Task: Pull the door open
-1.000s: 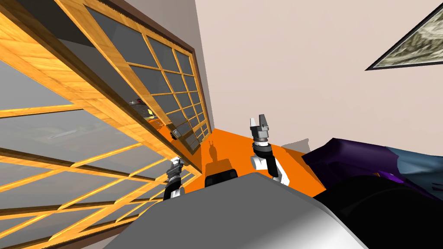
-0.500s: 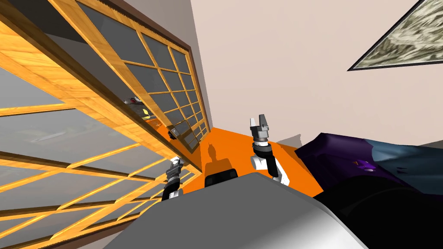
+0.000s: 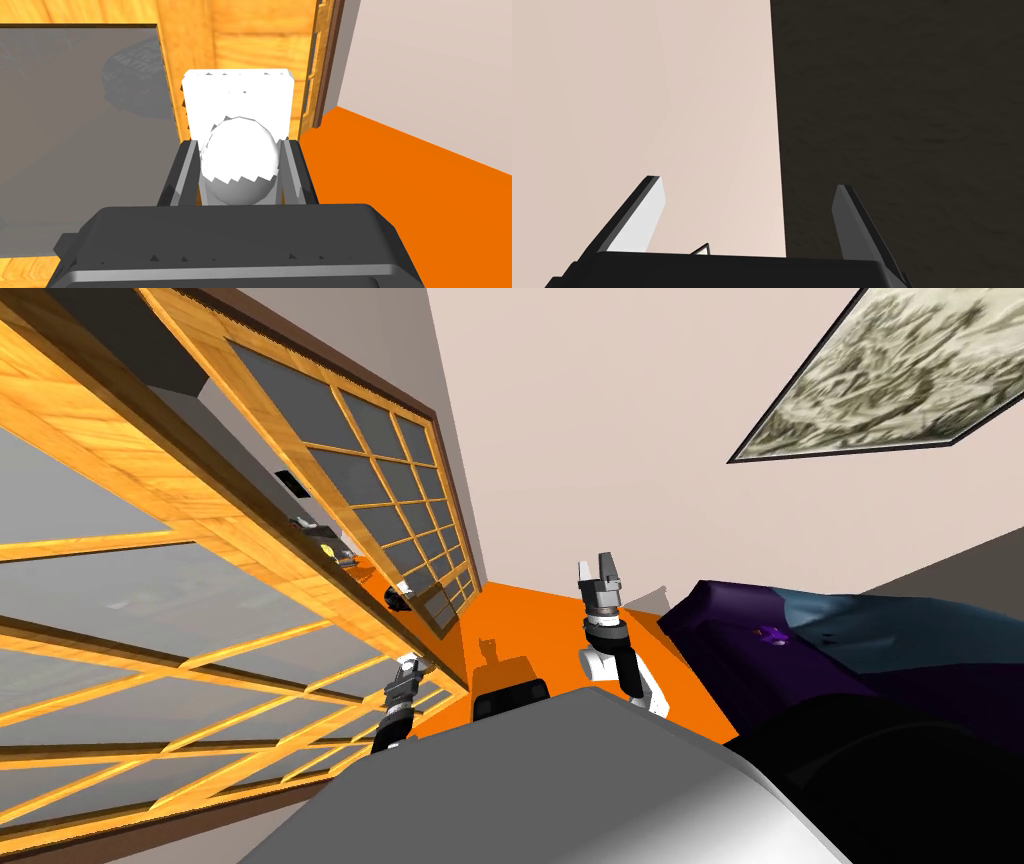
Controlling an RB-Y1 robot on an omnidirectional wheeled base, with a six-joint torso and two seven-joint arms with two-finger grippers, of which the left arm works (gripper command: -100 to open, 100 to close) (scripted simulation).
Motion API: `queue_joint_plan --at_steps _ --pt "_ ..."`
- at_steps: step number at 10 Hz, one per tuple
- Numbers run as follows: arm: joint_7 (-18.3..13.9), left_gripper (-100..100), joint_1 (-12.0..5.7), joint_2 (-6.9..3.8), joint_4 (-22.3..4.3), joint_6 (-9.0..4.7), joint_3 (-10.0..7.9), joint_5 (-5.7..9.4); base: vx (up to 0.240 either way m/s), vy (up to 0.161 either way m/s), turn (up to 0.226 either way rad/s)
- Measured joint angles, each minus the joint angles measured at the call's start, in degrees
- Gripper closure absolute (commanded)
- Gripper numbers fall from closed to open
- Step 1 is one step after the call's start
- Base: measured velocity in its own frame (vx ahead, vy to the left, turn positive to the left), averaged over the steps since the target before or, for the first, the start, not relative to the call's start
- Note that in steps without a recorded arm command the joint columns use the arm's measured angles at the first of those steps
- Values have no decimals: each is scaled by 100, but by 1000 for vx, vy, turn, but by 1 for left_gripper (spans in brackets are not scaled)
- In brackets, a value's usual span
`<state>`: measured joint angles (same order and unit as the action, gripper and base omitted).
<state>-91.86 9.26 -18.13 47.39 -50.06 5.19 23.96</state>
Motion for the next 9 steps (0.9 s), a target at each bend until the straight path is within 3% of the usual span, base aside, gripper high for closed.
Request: queue_joint_plan --at_steps 3,5,8,9 --pt "-88 100 37 -54 18 -11 144 -31 -152 2 -55" --pt "-111 100 18 -149 71 -34 274 10 -211 28 -64" --pt "-186 100 -75 -270 -59 -148 568 54 -208 34 -62" --pt "-184 100 -20 -305 18 -151 661 74 -206 78 -65"
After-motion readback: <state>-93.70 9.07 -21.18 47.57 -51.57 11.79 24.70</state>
